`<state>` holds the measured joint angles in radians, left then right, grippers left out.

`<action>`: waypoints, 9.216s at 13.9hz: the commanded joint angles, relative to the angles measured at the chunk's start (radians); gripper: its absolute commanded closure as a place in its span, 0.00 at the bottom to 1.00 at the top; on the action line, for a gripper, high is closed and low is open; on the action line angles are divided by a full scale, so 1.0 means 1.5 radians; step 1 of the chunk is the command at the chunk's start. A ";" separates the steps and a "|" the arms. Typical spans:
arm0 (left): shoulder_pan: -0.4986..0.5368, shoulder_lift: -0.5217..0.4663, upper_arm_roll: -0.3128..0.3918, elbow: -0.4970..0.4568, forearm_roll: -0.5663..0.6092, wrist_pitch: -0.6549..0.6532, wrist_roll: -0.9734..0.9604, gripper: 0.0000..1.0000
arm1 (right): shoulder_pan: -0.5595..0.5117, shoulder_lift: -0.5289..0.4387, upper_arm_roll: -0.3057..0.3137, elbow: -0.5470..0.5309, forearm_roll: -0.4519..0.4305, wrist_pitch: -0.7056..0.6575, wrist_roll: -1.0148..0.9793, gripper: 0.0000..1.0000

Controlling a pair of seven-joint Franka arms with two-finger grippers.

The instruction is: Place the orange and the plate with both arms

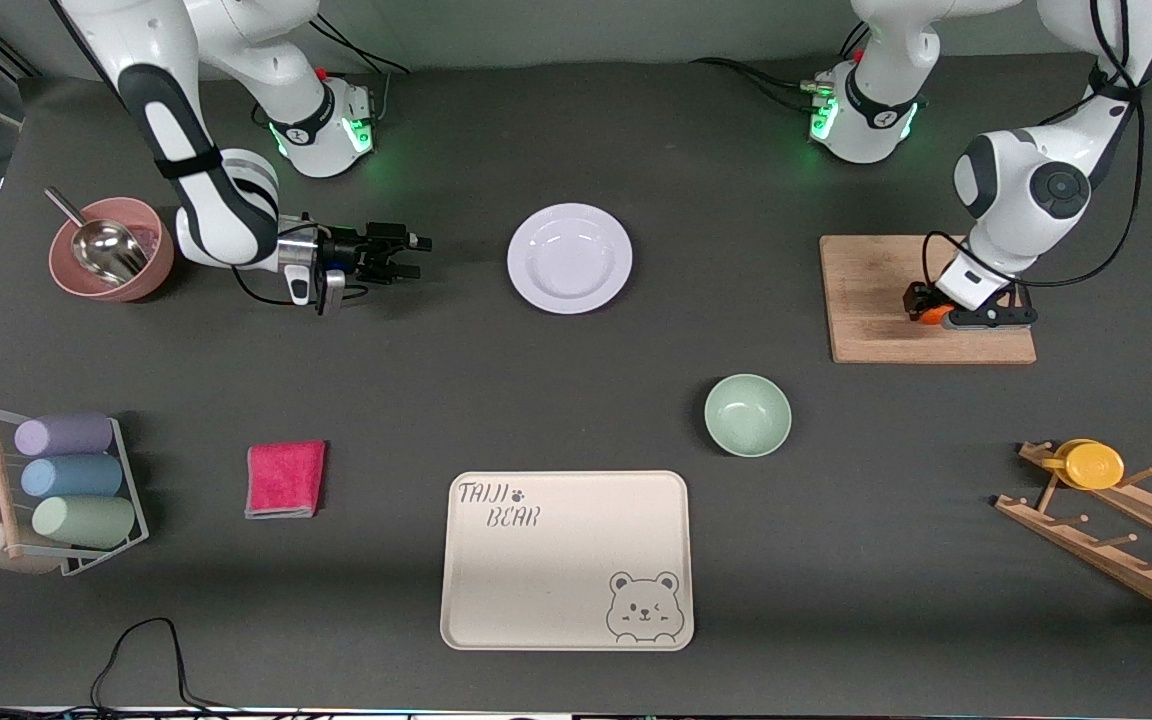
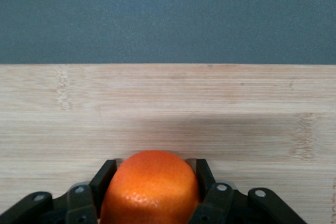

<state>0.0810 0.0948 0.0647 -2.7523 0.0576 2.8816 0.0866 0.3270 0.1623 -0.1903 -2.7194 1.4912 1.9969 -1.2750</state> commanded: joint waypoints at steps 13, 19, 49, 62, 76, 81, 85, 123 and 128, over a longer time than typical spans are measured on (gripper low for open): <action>0.022 -0.171 0.006 0.446 0.006 -0.731 0.007 1.00 | -0.027 0.136 -0.005 0.024 0.044 -0.070 -0.115 0.17; 0.018 -0.093 0.003 0.708 0.005 -0.940 0.003 1.00 | -0.030 0.136 -0.005 0.024 0.044 -0.070 -0.125 0.60; -0.299 0.111 -0.237 0.799 -0.082 -0.857 -0.813 1.00 | -0.029 0.175 -0.004 0.033 0.043 -0.075 -0.127 0.59; -0.539 0.284 -0.235 0.778 -0.019 -0.576 -1.033 1.00 | -0.028 0.176 -0.002 0.038 0.038 -0.093 -0.078 0.59; -0.615 0.335 -0.233 0.658 0.139 -0.398 -1.163 1.00 | -0.029 0.176 -0.002 0.038 0.037 -0.093 -0.078 0.59; -0.631 0.355 -0.233 0.640 0.204 -0.368 -1.216 1.00 | -0.029 0.176 -0.002 0.038 0.037 -0.093 -0.079 0.59; -0.630 0.359 -0.233 0.640 0.210 -0.367 -1.215 1.00 | -0.029 0.176 -0.002 0.038 0.037 -0.093 -0.079 0.59; -0.033 0.052 0.013 0.846 -0.068 -0.908 -0.051 0.00 | 0.146 0.243 0.082 0.129 0.356 -0.086 -0.071 0.92; -0.092 0.051 0.078 0.847 -0.071 -0.918 -0.013 0.00 | 0.141 0.223 0.082 0.129 0.353 -0.093 -0.046 1.00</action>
<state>-0.0204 0.1597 0.1530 -1.5098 -0.0352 1.5307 0.0457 0.5385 0.5122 -0.0720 -2.5366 2.0020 1.8621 -1.3880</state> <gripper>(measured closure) 0.000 0.965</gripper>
